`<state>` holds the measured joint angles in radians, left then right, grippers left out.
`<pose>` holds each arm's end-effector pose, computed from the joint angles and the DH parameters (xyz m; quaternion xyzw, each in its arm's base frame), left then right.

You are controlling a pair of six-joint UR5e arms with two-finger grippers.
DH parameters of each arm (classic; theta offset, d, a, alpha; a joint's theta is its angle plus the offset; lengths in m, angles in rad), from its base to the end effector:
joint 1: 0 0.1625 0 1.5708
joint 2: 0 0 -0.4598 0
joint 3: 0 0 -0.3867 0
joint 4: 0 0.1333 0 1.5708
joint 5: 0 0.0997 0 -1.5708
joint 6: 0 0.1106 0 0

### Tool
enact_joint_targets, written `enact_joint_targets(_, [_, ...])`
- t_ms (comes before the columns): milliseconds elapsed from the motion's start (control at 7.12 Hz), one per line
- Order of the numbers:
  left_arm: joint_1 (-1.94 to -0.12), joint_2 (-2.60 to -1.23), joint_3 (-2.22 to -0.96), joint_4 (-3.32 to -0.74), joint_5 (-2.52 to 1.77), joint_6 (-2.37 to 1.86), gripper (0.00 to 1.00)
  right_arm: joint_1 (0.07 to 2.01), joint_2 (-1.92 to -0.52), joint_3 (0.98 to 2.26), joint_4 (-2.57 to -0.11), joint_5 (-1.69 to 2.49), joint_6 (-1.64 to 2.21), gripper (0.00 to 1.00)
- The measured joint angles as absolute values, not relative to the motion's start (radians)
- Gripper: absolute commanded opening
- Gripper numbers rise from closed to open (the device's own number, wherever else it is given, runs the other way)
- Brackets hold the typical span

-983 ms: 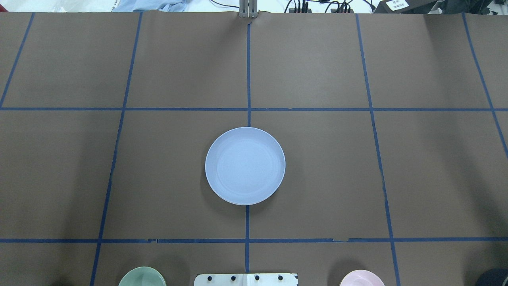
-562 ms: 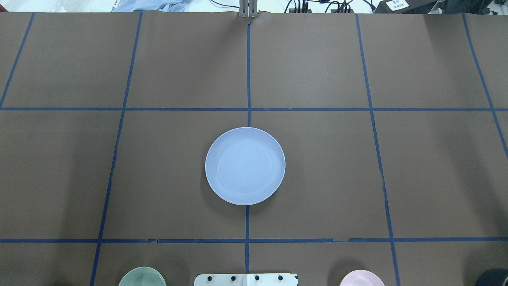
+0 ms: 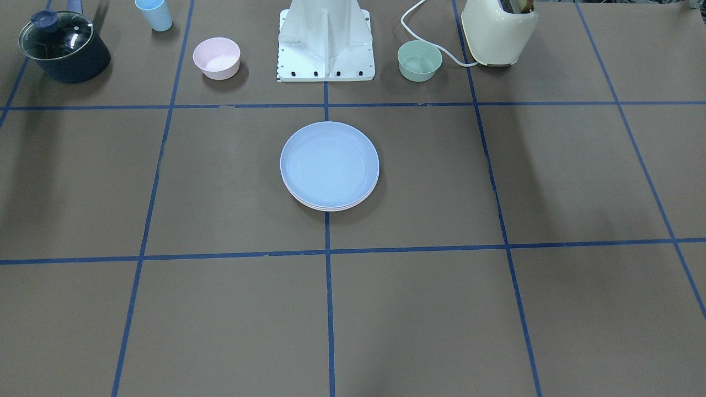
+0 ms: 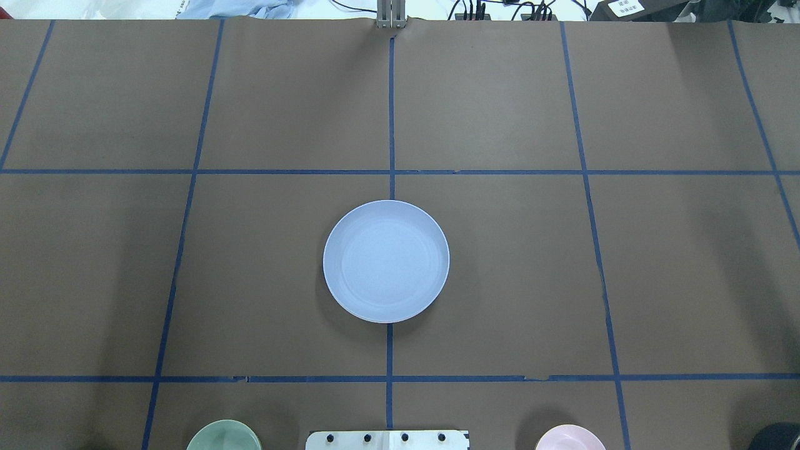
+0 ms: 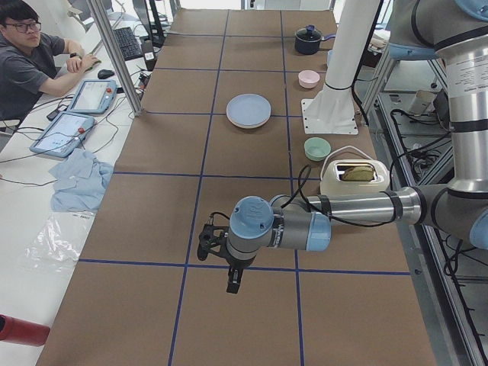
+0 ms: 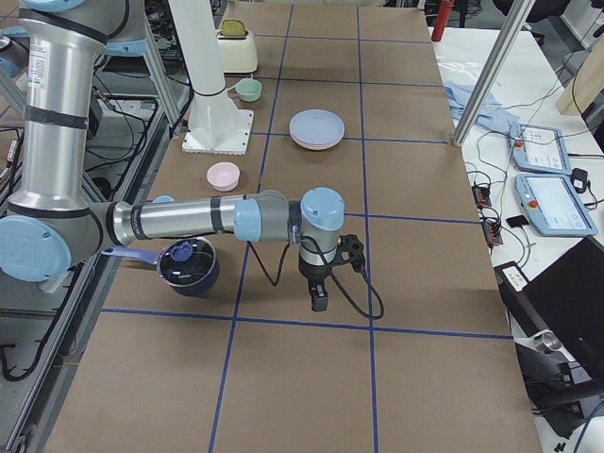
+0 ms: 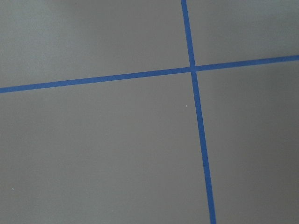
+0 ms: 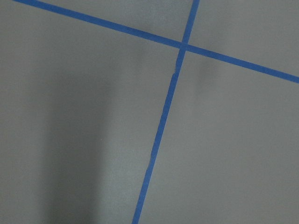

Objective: Stack three plates with pink and blue

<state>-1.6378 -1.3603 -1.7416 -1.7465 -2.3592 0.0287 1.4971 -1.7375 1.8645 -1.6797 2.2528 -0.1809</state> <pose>-0.0815 -0.3951 0.6912 0.0810 0.3797 0.0085 0.9215 0.0333 -0.4121 0.6510 0.0264 -0.3335 -0.1226 0.9344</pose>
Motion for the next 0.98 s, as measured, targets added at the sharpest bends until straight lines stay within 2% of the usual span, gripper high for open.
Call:
enact_joint_targets(281, [-1.574,-1.376,-1.747,-1.753,-2.352,-0.027,1.00,1.497,-1.736,1.858,-1.680,2.253,-0.181,1.00])
enact_joint_targets(983, [-1.559,-1.379,-1.750,-1.812,-2.349,-0.034,1.00,1.497,-1.720,1.852,-1.680,2.253,-0.181,1.00])
